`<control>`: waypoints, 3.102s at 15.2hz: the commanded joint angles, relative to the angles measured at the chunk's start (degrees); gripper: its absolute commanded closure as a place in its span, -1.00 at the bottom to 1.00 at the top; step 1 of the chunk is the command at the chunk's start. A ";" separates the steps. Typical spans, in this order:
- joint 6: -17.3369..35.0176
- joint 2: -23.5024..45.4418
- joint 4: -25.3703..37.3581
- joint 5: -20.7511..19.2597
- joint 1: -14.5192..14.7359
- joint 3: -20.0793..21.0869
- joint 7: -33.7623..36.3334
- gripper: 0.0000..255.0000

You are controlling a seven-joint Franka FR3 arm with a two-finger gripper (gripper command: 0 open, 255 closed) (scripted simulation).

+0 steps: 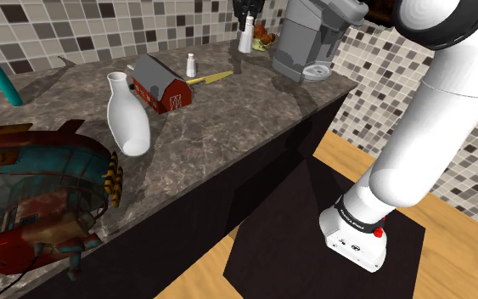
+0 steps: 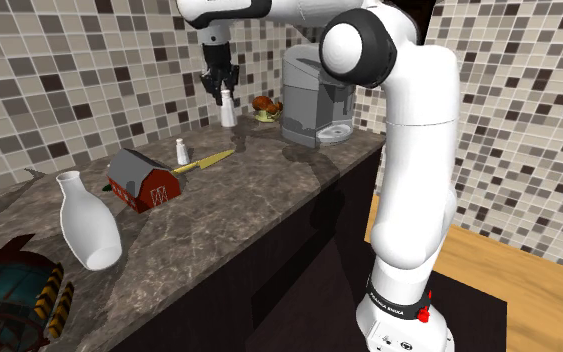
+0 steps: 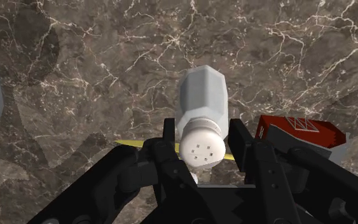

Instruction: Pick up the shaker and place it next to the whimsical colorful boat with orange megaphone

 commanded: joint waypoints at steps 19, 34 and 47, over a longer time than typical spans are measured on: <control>-4.81 -8.05 -5.24 -1.37 9.66 7.03 16.17 1.00; -8.50 -6.17 -2.41 -2.37 20.69 16.80 36.55 1.00; -3.79 -4.32 -6.31 -2.92 24.51 19.72 44.01 1.00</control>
